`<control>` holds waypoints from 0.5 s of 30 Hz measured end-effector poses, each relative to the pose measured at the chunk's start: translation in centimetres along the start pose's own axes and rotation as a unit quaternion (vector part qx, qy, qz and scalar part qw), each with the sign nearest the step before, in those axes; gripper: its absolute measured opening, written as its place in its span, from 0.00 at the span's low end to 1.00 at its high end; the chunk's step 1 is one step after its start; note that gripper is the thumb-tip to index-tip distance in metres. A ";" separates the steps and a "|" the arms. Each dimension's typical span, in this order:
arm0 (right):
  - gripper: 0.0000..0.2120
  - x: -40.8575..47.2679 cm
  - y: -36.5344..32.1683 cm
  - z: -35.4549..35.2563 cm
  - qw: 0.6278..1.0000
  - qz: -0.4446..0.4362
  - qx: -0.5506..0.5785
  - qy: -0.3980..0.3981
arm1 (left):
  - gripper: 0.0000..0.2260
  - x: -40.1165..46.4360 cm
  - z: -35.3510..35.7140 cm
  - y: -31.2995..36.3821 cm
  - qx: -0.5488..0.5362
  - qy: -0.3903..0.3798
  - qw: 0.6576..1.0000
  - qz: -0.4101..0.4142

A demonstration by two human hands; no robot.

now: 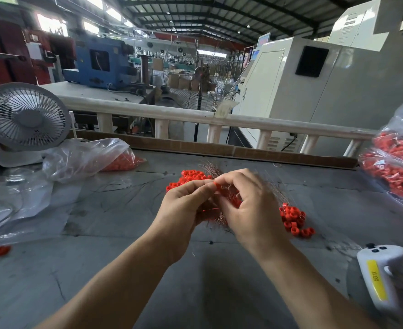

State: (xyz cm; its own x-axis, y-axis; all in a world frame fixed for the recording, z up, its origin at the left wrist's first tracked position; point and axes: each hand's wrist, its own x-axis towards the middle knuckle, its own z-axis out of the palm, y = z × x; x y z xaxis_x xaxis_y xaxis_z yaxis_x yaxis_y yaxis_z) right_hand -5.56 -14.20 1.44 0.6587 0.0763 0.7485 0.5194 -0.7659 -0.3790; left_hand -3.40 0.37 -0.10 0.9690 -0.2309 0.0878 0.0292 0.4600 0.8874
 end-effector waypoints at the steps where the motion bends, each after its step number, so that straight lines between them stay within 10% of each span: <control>1: 0.08 -0.1 -0.2 0.2 1.000 -0.004 -0.021 0.005 | 0.13 0.0 0.1 -0.1 -0.024 0.000 1.000 -0.020; 15: 0.06 0.0 0.0 0.4 0.993 -0.048 -0.094 0.046 | 0.09 0.0 -0.1 0.2 -0.084 -0.042 0.990 -0.102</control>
State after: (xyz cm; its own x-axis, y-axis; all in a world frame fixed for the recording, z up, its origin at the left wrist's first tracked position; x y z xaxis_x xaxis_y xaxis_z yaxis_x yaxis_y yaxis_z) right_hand -5.38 -13.94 1.21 0.5538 0.1024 0.8264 0.4601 -0.8648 -0.2012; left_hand -3.35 0.55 0.04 0.9147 -0.4020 -0.0419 0.2698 0.5303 0.8037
